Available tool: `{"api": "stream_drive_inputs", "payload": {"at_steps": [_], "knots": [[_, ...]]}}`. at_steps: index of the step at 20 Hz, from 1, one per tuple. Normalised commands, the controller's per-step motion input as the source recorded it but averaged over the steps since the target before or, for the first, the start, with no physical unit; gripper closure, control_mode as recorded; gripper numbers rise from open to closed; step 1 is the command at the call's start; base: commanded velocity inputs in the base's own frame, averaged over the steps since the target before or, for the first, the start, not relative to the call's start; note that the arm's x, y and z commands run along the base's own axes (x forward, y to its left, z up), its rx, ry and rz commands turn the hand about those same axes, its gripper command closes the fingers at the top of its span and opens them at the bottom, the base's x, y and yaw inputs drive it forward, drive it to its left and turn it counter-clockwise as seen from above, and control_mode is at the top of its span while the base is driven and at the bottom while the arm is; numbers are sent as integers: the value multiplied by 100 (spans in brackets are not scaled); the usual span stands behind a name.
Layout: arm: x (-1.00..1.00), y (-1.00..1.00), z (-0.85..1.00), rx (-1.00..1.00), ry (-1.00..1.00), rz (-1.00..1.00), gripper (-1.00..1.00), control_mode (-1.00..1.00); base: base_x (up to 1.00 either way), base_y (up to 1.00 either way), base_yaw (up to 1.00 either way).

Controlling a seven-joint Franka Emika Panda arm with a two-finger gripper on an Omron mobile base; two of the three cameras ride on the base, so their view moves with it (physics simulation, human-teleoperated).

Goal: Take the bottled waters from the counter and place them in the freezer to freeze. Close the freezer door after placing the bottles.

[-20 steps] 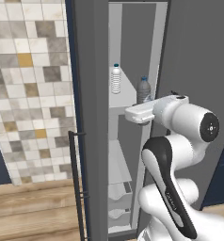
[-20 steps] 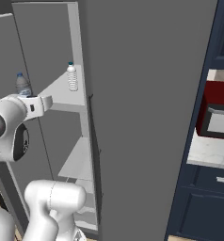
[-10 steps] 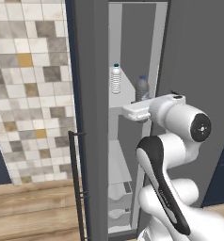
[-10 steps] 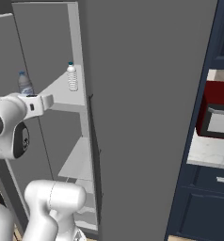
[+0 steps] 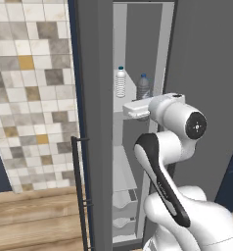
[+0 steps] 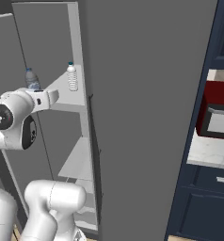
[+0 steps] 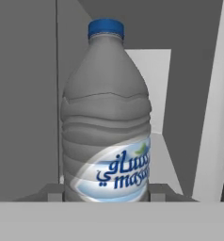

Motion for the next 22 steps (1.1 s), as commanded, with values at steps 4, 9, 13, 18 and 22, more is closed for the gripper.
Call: {"api": "stream_drive_inputs", "payload": {"at_steps": [4,9,13,18,22], "knots": [[33,0,0,0,0,0,100,-100,0,0,0],[29,0,0,0,-1,0,100,-100,0,0,0],[27,0,0,0,-4,-1,100,-100,0,0,0],[21,0,-4,0,-14,-4,100,-100,0,0,0],[12,0,-11,3,-14,-3,100,-100,0,0,0]]}}
